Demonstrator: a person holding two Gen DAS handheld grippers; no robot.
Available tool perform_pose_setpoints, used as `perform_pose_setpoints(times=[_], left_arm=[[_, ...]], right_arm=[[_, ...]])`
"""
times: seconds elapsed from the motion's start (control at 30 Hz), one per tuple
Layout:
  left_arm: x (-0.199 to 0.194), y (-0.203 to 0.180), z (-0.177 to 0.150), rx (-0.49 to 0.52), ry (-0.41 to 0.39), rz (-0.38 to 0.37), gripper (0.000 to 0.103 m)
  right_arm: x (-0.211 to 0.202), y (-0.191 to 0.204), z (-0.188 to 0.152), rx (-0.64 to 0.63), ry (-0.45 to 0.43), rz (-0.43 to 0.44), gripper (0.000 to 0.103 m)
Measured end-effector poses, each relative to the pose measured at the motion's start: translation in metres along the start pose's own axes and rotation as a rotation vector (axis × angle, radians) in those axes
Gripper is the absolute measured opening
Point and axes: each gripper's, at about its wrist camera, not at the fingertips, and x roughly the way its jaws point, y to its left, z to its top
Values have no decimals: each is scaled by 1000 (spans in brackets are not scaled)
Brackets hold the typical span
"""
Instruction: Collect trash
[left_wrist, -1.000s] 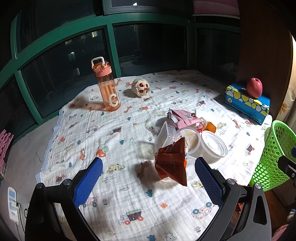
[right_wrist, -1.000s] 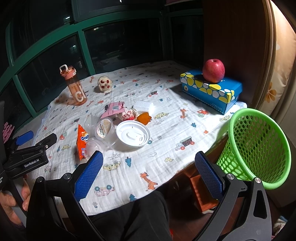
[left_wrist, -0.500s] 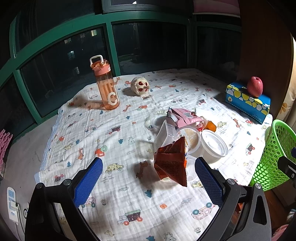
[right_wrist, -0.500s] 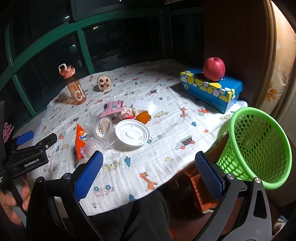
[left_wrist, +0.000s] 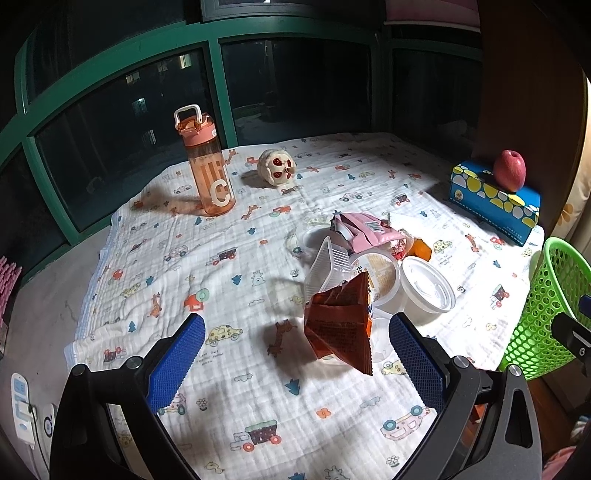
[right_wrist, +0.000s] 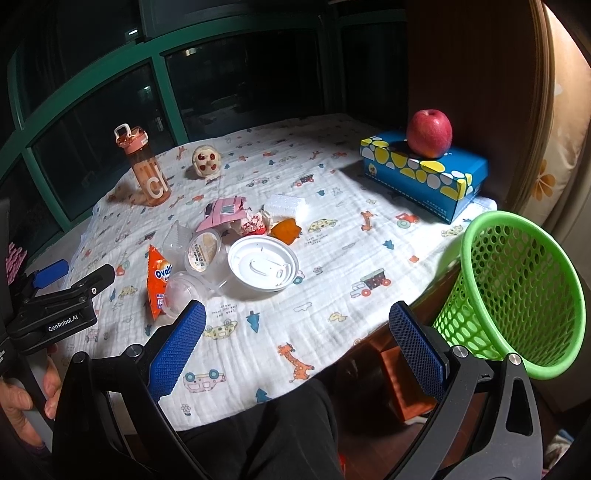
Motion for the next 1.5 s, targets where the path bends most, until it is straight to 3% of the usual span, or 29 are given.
perform_pose_setpoints(times=[0.93,1.27,1.5], left_arm=[[24,11,11,-22,40,9,97],[33,15,14,-24,53,-19,97],[37,18,15,-31,61,-77,97]], right_arm=[[38,2,23,-48,29,33,98],[76,9,33,-86,85,118,98],[114,10,36,-110,143,201,98]])
